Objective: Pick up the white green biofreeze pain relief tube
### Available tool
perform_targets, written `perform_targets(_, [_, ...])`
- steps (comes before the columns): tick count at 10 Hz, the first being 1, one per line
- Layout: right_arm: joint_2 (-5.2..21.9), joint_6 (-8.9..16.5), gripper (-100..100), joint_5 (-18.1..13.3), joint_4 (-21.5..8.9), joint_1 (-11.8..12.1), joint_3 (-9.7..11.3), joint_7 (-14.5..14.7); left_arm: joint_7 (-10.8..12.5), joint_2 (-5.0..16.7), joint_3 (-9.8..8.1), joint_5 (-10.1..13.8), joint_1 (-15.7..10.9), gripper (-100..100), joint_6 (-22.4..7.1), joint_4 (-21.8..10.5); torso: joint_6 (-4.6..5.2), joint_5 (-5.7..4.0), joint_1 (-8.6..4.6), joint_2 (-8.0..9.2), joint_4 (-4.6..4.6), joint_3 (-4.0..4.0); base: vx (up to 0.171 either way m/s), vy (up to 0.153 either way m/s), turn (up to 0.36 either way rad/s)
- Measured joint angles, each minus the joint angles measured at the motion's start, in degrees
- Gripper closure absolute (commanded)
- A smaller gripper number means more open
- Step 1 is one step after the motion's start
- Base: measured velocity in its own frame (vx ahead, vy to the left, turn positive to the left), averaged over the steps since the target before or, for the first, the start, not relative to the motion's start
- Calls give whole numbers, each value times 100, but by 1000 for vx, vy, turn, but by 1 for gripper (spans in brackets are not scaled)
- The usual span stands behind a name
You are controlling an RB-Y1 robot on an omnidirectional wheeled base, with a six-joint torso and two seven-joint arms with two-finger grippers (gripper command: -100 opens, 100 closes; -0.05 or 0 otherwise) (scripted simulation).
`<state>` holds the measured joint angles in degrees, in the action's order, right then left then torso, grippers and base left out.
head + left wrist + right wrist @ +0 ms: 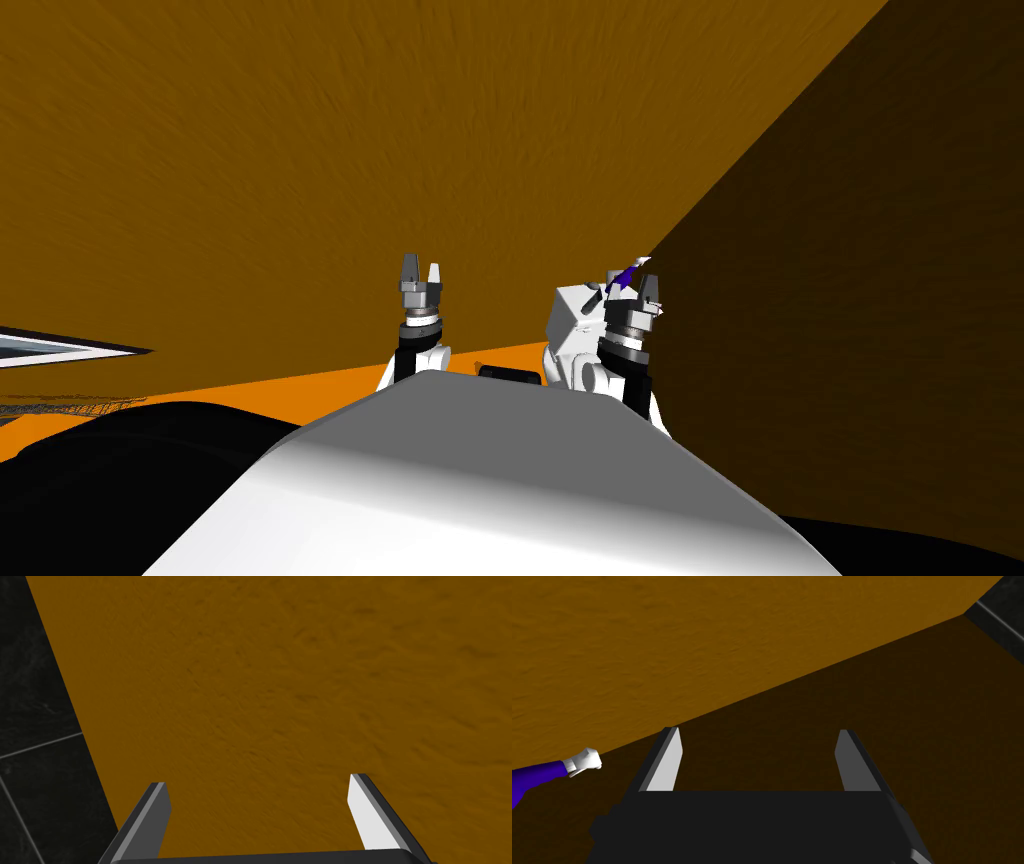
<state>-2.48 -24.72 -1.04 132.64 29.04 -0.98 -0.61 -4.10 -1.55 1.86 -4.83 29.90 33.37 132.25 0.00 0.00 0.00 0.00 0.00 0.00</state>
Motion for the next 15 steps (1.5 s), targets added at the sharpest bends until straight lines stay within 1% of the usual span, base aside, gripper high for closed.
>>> perform_targets(1, [111,5,-100,-31,0,9,11,2,0,0,0,0,0,0,0,0,0,1,3,2,0,1,-15,32,-61])
perform_targets(3, [421,37,-100,-117,-34,4,-17,-13,0,0,0,0,0,0,0,0,1,3,13,9,2,5,-27,45,-59])
perform_targets(7, [921,164,-100,-443,-173,-9,-78,8,0,-1,1,0,0,0,0,0,0,6,26,11,3,7,-31,72,-75])
perform_targets(9, [1076,216,-100,-671,-300,41,-107,67,0,-1,1,0,0,0,0,0,1,7,33,15,3,8,-38,90,-85])
perform_targets(11, [1221,341,-100,-911,-391,88,-184,142,0,-1,1,0,0,0,0,0,0,7,29,12,3,7,-27,67,-85])
perform_targets(12, [1286,402,-100,-1033,-498,86,-245,190,0,-1,1,0,0,0,0,0,0,5,24,9,2,5,-11,60,-86])
perform_targets(15, [1486,654,-100,-1401,-645,246,-463,347,0,0,0,0,0,0,0,0,0,5,19,-1,0,0,2,53,-63])
